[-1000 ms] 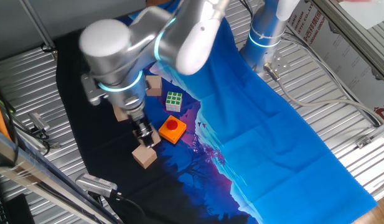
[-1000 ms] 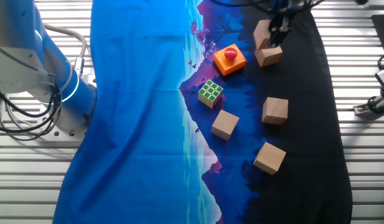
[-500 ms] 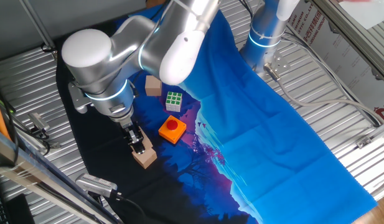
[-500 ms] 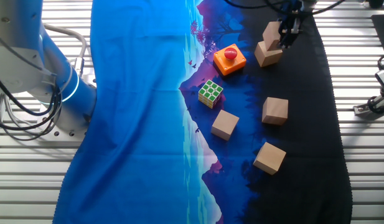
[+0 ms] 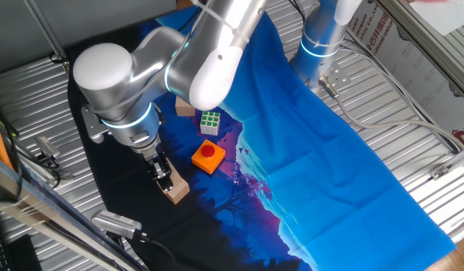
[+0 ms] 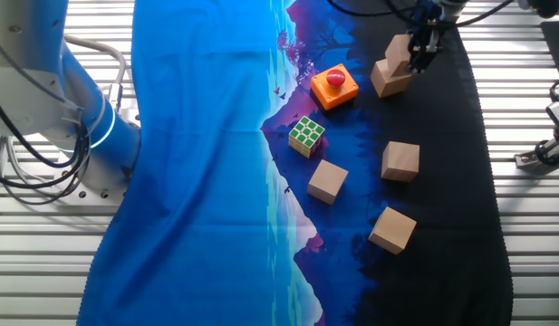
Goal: Stack the blocks in a vertical line of five
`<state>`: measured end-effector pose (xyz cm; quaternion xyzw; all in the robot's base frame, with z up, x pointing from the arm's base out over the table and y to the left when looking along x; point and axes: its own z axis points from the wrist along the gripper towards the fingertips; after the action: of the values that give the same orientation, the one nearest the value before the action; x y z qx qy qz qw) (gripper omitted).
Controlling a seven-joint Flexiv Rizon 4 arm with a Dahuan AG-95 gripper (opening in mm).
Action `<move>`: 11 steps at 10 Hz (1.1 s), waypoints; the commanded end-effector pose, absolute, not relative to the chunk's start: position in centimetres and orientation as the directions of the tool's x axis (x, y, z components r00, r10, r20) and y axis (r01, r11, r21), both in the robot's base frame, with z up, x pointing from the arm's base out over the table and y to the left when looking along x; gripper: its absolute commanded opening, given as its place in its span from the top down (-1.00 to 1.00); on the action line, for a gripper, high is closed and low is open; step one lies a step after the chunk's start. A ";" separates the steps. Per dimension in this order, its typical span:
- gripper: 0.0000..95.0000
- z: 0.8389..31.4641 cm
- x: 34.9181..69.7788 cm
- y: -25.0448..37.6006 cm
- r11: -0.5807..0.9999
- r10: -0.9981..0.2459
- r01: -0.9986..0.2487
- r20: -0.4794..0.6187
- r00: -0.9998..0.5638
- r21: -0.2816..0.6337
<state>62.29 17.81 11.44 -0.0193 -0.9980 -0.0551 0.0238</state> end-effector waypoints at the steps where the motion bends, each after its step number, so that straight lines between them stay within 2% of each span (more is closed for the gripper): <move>1: 1.00 11.3 62.4 17.9 0.993 0.036 0.041 0.051 -0.998 0.109; 11: 1.00 10.3 62.8 18.9 0.991 0.041 0.048 0.052 -0.998 0.123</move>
<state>62.73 18.89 10.22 -0.0227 -0.9975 -0.0626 0.0245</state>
